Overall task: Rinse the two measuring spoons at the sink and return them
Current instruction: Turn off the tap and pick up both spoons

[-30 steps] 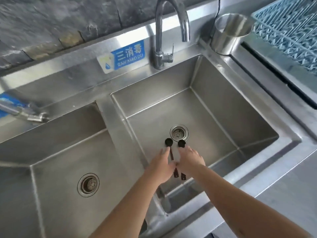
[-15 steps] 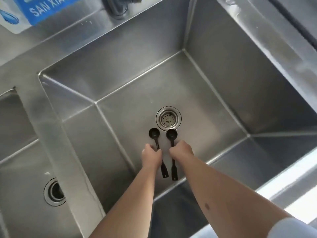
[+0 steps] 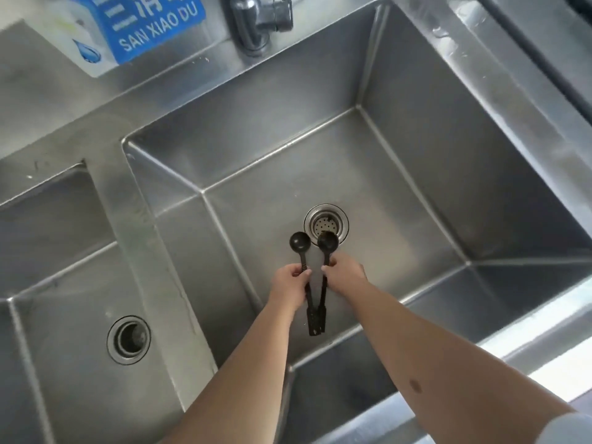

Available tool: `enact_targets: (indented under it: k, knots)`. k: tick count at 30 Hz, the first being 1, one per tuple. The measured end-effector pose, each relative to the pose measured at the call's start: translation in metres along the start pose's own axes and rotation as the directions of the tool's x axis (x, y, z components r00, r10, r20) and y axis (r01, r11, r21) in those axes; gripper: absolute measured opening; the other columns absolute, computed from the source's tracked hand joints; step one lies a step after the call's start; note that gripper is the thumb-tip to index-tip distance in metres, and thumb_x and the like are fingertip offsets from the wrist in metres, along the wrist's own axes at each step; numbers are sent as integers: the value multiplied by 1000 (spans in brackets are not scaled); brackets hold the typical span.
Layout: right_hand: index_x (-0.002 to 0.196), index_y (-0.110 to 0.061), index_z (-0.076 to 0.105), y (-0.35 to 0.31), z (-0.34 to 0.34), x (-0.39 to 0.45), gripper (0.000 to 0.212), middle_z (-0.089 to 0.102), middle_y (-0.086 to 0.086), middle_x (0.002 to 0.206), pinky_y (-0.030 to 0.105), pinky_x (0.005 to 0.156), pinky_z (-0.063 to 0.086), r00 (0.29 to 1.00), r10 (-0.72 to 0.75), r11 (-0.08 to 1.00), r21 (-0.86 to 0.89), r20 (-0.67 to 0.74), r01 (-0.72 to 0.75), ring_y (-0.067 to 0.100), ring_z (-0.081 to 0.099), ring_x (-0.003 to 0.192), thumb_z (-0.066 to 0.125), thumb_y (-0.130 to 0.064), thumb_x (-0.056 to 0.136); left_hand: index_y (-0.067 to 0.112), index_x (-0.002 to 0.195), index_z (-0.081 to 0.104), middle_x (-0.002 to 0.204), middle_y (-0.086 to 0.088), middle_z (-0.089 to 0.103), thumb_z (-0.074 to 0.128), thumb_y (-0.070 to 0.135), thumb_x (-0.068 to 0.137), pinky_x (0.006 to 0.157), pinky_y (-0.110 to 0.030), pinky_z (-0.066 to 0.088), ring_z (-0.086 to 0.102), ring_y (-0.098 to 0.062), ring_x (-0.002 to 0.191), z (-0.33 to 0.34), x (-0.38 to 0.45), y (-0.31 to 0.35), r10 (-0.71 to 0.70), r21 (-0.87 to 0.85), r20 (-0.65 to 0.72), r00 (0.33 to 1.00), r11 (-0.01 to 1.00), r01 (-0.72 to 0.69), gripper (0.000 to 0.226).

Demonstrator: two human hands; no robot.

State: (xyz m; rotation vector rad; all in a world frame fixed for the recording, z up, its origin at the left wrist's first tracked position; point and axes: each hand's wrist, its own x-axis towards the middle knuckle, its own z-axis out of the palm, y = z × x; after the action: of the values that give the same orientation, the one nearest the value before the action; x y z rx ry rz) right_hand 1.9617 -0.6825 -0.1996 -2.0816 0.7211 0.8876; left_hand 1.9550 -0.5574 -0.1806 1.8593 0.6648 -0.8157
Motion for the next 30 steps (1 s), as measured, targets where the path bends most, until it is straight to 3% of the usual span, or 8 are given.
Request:
enact_targets:
  k: [2,7,12,16,21,24,27,30]
  knots:
    - [75,-14,56,-12,-17,-25,11,64,4,72,29,59,42,997,-51,997,48,-66,54,29,59,76,55,-21,84,21,71,67,49,8,62,57,12,92,38,-14,40,57,0,40,-15,-25,14,25,-69,-17,1000,997,-26,25]
    - [76,-12,62,-41,-51,-110,13,59,0,58,25,49,42,965,-191,970,117,-178,213,19,55,54,52,-22,76,17,86,67,73,-6,72,56,17,93,60,-29,47,64,-19,63,-63,-102,39,104,-190,-14,994,976,-105,13]
    - [72,-22,67,-62,-63,-189,15,60,-8,49,14,44,40,907,-380,896,172,-183,410,2,55,46,58,-23,85,25,103,64,74,2,76,52,20,96,53,-23,47,70,-10,67,-109,-177,52,171,-313,-34,985,934,-173,14]
    - [78,-19,73,-75,-64,-234,15,65,-2,57,35,62,52,912,-400,815,421,-88,398,18,64,59,63,-14,88,25,105,65,81,2,76,53,17,96,58,-26,48,72,-13,71,-138,-224,47,184,-388,-23,983,904,-178,18]
    - [66,-22,67,-78,-56,-265,18,67,1,57,20,48,44,862,-466,862,120,-198,493,10,59,48,62,-24,83,16,105,67,74,-1,67,53,7,94,56,-26,50,68,-17,68,-171,-269,24,205,-446,-54,977,870,-207,20]
    - [62,-19,61,-75,-45,-277,21,64,6,56,21,41,38,824,-515,849,-13,-237,527,9,49,41,62,-23,82,13,103,67,74,-4,65,53,5,94,53,-24,49,66,-17,65,-188,-289,6,196,-470,-78,977,857,-210,19]
    - [62,-21,64,-72,-31,-293,20,65,5,56,22,43,42,826,-508,851,4,-246,524,13,56,44,63,-22,82,12,107,66,75,-4,63,53,4,94,50,-23,49,65,-17,64,-201,-304,-14,188,-480,-87,978,853,-206,20]
    - [68,-23,71,-67,-16,-317,16,66,2,54,28,53,47,862,-464,830,239,-204,504,17,64,53,65,-20,83,12,105,67,72,-2,66,55,4,93,50,-23,52,68,-16,63,-211,-314,-32,205,-487,-49,978,850,-203,19]
